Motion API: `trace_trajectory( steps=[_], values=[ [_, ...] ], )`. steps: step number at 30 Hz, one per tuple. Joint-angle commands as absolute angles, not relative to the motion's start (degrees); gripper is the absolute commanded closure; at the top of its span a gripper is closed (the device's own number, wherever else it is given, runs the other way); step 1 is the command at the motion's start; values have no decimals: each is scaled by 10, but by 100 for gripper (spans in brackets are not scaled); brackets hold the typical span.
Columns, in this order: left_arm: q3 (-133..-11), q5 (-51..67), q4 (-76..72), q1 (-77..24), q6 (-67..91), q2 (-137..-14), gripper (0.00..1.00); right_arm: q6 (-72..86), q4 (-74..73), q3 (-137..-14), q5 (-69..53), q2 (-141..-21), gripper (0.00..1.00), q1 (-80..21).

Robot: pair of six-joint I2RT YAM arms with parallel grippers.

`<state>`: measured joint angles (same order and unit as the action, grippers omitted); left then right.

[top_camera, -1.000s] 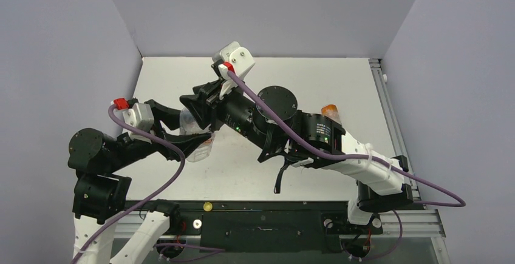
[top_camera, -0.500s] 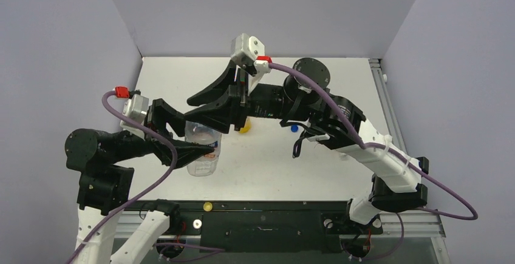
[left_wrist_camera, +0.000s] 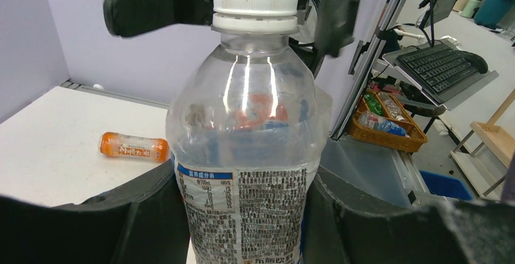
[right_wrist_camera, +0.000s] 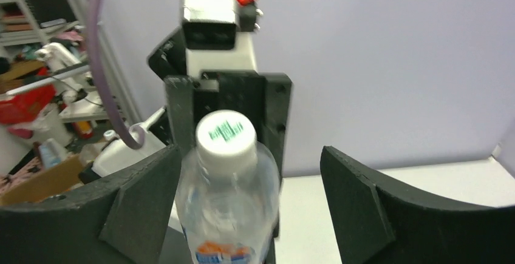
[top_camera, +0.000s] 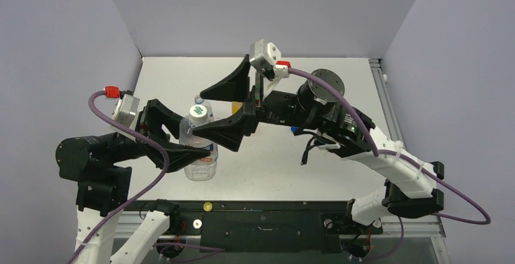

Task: Unscrew the bottle caps
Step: Unscrew the bottle cap from the plastic bottle.

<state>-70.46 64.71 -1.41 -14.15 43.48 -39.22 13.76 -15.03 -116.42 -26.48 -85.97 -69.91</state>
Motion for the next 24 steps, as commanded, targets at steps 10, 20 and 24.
trace_trajectory(
  steps=[10,20,24],
  values=[
    [-722,613,-25,-139,426,-385,95,135,-86,-924,-273,-707,19,-721],
    [-734,592,-22,-138,426,-390,95,77,-104,-977,-241,-792,17,-782],
    [-739,591,-25,-139,435,-391,95,93,-65,-968,-197,-797,17,-782]
  ],
)
